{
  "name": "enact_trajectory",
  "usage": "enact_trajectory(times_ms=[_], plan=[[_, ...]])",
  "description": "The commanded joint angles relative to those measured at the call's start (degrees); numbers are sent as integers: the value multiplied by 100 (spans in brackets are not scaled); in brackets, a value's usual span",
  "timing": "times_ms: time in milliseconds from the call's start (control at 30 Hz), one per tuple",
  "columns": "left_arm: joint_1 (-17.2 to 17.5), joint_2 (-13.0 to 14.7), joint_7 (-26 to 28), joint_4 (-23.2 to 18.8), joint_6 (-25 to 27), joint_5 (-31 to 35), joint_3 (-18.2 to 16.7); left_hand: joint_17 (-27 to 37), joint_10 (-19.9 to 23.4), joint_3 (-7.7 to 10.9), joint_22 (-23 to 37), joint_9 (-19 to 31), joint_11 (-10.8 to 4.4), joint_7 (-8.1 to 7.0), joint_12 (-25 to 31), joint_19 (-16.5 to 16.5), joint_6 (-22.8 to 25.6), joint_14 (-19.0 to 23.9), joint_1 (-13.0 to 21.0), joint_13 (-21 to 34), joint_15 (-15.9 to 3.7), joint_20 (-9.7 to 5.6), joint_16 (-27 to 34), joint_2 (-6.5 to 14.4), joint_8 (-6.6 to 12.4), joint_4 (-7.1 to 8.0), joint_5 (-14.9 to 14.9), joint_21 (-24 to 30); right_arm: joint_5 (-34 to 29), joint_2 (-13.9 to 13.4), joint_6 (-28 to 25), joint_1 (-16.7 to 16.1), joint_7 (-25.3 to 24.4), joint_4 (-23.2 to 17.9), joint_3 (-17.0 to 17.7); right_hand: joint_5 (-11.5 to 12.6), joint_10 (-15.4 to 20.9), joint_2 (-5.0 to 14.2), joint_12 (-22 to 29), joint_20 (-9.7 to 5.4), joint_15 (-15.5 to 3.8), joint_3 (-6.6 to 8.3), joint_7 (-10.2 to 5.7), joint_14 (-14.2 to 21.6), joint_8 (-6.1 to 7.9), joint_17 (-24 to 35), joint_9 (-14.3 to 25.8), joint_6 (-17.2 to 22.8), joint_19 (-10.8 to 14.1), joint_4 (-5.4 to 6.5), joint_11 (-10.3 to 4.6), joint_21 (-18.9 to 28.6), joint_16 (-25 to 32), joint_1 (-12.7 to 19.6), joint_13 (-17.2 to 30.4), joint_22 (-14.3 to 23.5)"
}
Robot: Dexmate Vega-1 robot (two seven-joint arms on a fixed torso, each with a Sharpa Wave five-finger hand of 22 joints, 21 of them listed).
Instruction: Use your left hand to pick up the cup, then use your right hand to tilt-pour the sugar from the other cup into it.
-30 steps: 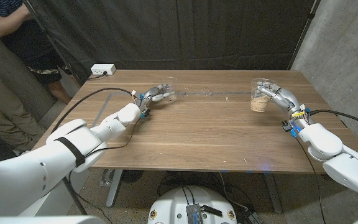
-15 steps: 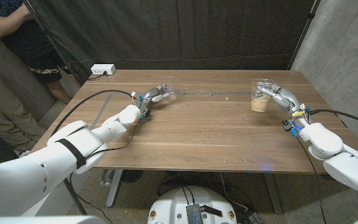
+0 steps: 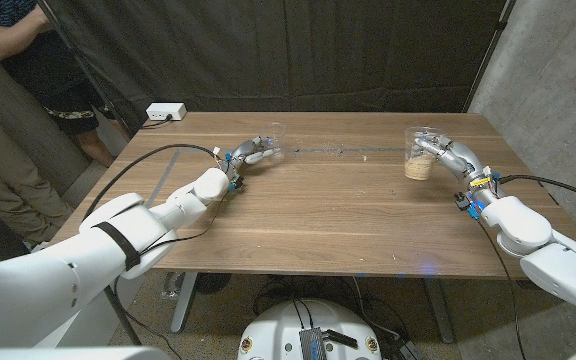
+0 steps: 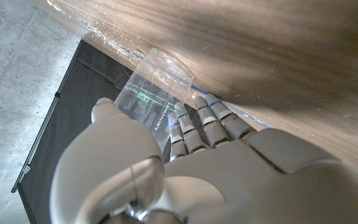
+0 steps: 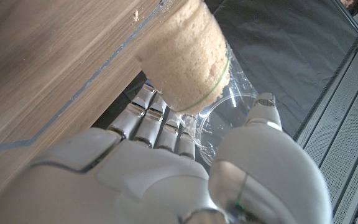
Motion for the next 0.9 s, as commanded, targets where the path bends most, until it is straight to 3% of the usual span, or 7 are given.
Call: enact_trajectory(times_ms=[33,900], plan=[[-43,-30,83,4,-16,-51,75,32,29,2,9,18,-1,2,31,104,51,54,46,33,-730,-4,9,43,48,-34,-46,26,-33,17,-51,39,-56,-4,-24,12,50,68,5,-563,-984,75,-2,37,36,23,5,52,29,10,-10,3,-2,6,32,16],[-20,41,-72,-23,-992,-68,-194,80,142,-21,4,50,5,21,142,146,179,191,123,100,-756,-31,-20,104,158,-48,-156,32,-25,94,-98,302,-13,108,-191,15,60,79,-5,-565,-986,92,8,53,22,42,7,49,29,6,-12,-6,-17,7,30,17]])
